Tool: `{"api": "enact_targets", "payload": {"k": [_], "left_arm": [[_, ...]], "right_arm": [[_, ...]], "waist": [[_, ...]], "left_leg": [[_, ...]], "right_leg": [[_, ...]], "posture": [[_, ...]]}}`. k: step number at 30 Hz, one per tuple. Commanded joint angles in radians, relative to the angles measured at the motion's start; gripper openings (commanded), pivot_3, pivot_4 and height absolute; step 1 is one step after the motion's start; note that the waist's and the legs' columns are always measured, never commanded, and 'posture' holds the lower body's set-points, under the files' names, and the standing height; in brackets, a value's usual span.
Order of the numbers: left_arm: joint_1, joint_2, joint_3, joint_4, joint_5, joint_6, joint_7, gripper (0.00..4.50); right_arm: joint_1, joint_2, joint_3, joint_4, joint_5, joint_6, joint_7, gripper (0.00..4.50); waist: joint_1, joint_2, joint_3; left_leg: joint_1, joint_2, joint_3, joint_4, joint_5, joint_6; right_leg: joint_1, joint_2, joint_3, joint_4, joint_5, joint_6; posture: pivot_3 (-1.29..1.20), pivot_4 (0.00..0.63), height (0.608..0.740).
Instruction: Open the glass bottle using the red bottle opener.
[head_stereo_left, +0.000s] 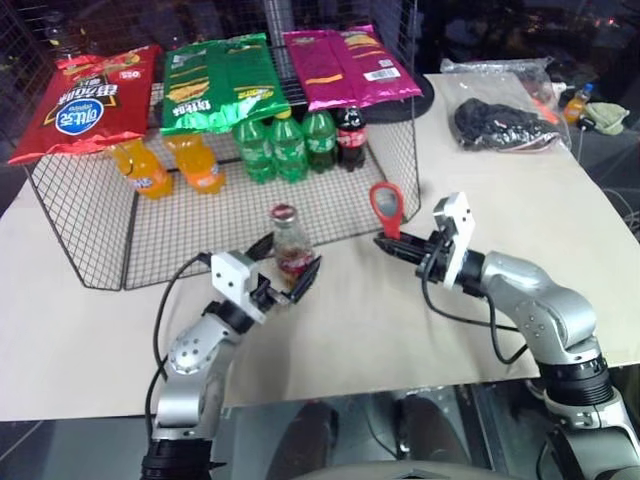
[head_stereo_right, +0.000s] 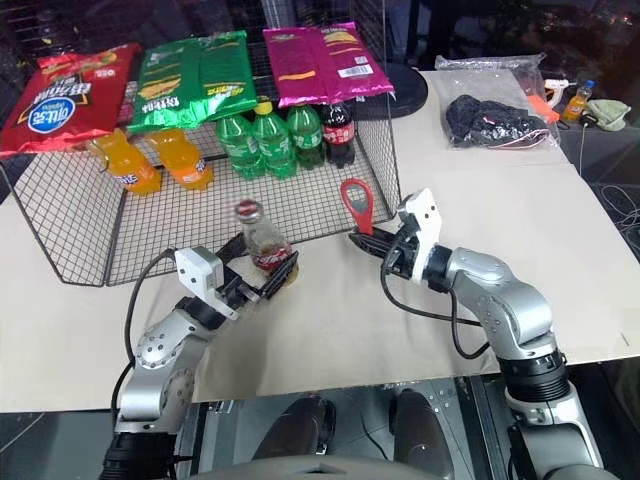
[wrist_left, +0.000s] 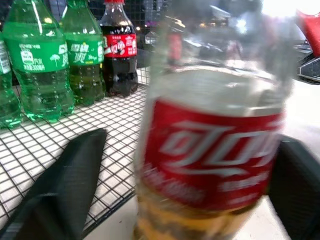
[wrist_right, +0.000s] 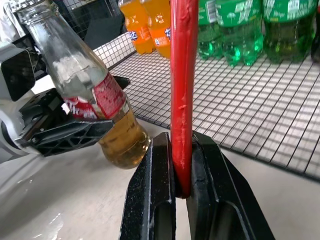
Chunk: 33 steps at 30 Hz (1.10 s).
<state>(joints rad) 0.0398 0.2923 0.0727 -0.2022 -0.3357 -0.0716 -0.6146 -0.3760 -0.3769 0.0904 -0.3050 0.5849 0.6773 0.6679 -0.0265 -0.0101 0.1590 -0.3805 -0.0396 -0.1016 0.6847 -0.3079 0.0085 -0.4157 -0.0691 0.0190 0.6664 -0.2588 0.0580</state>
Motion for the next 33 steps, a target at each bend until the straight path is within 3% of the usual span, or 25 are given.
{"api": "enact_targets", "payload": {"k": [1,20,33], "left_arm": [[0.001,-0.010,0.010,-0.030,-0.001,-0.024,0.021,4.49],[-0.009,0.045,0.030,-0.211,-0.088,0.031,0.035,4.49],[-0.012,0.033,0.024,-0.248,-0.112,0.049,0.050,4.49]], "right_arm": [[0.000,0.000,0.011,-0.013,-0.027,-0.051,0.016,0.00],[0.012,0.027,0.019,0.053,-0.076,-0.116,0.043,0.00],[0.006,0.024,0.019,0.075,-0.093,-0.137,0.063,0.00]], "waist": [[0.000,0.000,0.000],[0.012,0.000,0.000],[0.012,0.000,0.000]], "left_leg": [[0.000,0.000,0.000,0.000,0.000,0.000],[0.000,0.000,0.000,0.000,0.000,0.000],[0.000,0.000,0.000,0.000,0.000,0.000]], "right_leg": [[0.000,0.000,0.000,0.000,0.000,0.000],[0.000,0.000,0.000,0.000,0.000,0.000],[0.000,0.000,0.000,0.000,0.000,0.000]], "posture": [[0.00,0.150,0.740],[0.00,0.150,0.740],[0.00,0.150,0.740]]}}
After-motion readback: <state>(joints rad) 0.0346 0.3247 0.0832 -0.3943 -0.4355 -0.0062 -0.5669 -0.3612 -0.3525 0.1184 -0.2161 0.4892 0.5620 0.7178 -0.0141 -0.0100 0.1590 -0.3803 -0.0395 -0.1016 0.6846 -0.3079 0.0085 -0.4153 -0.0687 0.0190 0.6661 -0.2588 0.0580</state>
